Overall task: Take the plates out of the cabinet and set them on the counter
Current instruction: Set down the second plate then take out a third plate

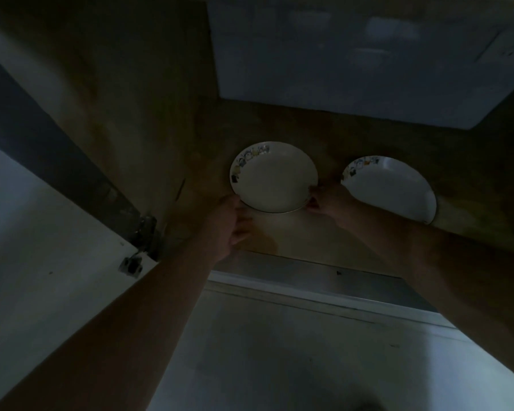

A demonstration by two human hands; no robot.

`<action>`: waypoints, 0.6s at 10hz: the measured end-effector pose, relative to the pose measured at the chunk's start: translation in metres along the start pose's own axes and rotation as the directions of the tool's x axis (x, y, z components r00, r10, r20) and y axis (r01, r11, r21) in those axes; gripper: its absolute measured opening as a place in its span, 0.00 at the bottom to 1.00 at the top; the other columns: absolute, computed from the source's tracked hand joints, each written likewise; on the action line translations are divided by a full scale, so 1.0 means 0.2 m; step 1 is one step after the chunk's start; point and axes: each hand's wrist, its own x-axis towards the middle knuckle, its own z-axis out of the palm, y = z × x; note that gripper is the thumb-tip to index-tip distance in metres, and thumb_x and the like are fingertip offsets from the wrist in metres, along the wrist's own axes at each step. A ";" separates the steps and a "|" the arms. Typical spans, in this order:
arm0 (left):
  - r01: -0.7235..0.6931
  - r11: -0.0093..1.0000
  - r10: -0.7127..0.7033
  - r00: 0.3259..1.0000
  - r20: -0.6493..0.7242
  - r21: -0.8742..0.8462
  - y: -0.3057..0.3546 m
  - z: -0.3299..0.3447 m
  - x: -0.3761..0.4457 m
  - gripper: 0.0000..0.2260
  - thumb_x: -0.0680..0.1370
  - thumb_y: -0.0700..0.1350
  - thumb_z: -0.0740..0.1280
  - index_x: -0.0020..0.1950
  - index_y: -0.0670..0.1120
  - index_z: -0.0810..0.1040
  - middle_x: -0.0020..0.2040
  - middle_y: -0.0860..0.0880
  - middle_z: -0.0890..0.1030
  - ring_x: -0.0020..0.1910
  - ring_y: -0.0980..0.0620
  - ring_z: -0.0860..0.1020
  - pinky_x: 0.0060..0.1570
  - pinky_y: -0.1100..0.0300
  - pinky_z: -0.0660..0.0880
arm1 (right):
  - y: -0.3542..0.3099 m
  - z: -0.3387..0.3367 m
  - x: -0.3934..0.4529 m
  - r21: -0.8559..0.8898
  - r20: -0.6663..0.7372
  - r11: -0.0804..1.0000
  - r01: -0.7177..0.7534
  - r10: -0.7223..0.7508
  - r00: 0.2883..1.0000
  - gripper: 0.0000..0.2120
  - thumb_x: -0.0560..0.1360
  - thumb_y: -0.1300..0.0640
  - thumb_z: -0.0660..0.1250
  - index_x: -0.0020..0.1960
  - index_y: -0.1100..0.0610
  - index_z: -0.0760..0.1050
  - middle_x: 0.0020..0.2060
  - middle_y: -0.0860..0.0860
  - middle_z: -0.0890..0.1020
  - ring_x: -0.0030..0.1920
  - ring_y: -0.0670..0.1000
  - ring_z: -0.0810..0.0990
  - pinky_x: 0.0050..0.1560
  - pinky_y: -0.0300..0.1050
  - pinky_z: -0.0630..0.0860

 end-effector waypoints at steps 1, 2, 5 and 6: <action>0.014 1.000 -0.014 1.000 0.018 -0.014 0.00 -0.01 0.02 0.12 0.84 0.51 0.55 0.58 0.47 0.74 0.53 0.44 0.76 0.52 0.45 0.76 0.60 0.45 0.73 | -0.02 0.00 0.02 0.059 0.012 0.998 -0.002 0.002 1.000 0.17 0.80 0.66 0.59 0.68 0.67 0.67 0.64 0.65 0.74 0.61 0.62 0.77 0.40 0.39 0.80; 0.013 0.999 -0.013 1.000 0.003 -0.047 0.00 -0.03 0.03 0.10 0.83 0.50 0.55 0.50 0.48 0.74 0.53 0.43 0.76 0.54 0.43 0.75 0.60 0.45 0.73 | -0.02 0.03 0.01 0.162 0.007 0.986 -0.041 0.040 0.999 0.18 0.79 0.68 0.59 0.68 0.65 0.68 0.66 0.63 0.73 0.64 0.63 0.75 0.46 0.48 0.80; 0.002 1.000 -0.002 1.000 -0.009 -0.014 0.00 -0.03 0.02 0.13 0.83 0.53 0.54 0.53 0.52 0.77 0.57 0.47 0.80 0.55 0.47 0.78 0.62 0.43 0.73 | 0.07 0.02 -0.06 0.200 0.030 0.978 -0.065 0.060 0.998 0.19 0.80 0.68 0.58 0.70 0.60 0.67 0.67 0.60 0.72 0.64 0.63 0.73 0.57 0.58 0.76; 0.021 1.000 -0.020 0.996 -0.087 0.011 0.02 -0.07 0.06 0.15 0.83 0.55 0.54 0.57 0.49 0.77 0.60 0.45 0.80 0.60 0.43 0.77 0.60 0.44 0.75 | 0.10 0.01 -0.09 0.155 0.027 0.988 -0.004 0.000 1.000 0.21 0.81 0.66 0.58 0.73 0.56 0.63 0.70 0.57 0.70 0.65 0.62 0.72 0.54 0.57 0.78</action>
